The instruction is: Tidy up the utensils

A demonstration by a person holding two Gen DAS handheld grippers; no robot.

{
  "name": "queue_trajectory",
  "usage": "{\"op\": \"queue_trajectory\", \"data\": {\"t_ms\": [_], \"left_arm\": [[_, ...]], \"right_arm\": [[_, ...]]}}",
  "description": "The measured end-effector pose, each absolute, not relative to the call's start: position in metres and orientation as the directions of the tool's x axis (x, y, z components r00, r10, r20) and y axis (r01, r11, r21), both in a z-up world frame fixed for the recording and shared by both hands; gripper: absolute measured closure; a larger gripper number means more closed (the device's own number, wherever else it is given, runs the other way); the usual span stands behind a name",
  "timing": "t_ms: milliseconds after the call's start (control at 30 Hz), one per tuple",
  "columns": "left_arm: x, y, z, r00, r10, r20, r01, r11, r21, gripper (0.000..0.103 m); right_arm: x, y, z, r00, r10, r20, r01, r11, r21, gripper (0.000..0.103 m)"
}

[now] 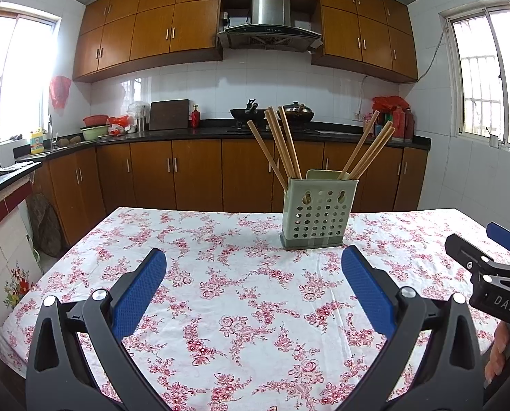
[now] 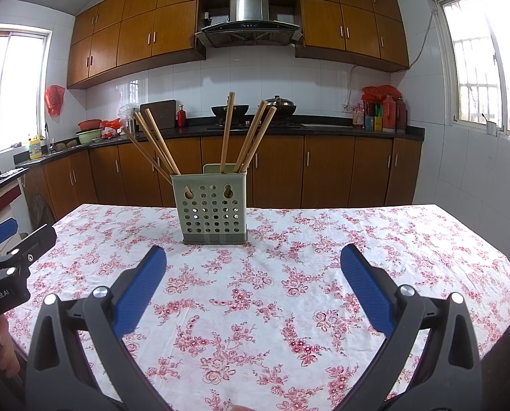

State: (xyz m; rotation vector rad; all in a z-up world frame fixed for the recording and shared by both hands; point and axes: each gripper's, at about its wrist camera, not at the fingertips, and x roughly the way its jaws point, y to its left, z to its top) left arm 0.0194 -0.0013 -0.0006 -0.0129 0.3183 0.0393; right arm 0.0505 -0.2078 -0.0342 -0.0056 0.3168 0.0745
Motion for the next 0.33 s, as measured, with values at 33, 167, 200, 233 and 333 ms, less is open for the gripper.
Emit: {"op": "queue_trajectory", "data": {"t_ms": [33, 167, 200, 233, 333], "left_arm": [[0.0197, -0.0007, -0.0005, 0.949, 0.036, -0.313, -0.040, 0.999, -0.007, 0.002], [0.0204, 0.0005, -0.0001, 0.948, 0.035, -0.316, -0.039, 0.999, -0.008, 0.002], [0.0198, -0.0002, -0.0001, 0.948, 0.034, -0.316, -0.040, 0.999, -0.010, 0.002], [0.0201, 0.0004, 0.0004, 0.948, 0.034, -0.316, -0.039, 0.999, -0.010, 0.002], [0.0199, 0.0004, 0.0009, 0.947, 0.031, -0.319, -0.037, 0.999, -0.012, 0.002]], "right_arm": [[0.0506, -0.2083, -0.0340, 0.947, 0.072, -0.312, -0.074, 0.997, 0.007, 0.004], [0.0505, -0.2073, -0.0352, 0.948, 0.071, -0.311, -0.072, 0.997, 0.010, 0.004], [0.0504, -0.2070, -0.0354, 0.948, 0.071, -0.312, -0.072, 0.997, 0.010, 0.004], [0.0506, -0.2077, -0.0350, 0.947, 0.072, -0.312, -0.072, 0.997, 0.009, 0.004], [0.0508, -0.2077, -0.0349, 0.948, 0.071, -0.311, -0.072, 0.997, 0.009, 0.004]]}}
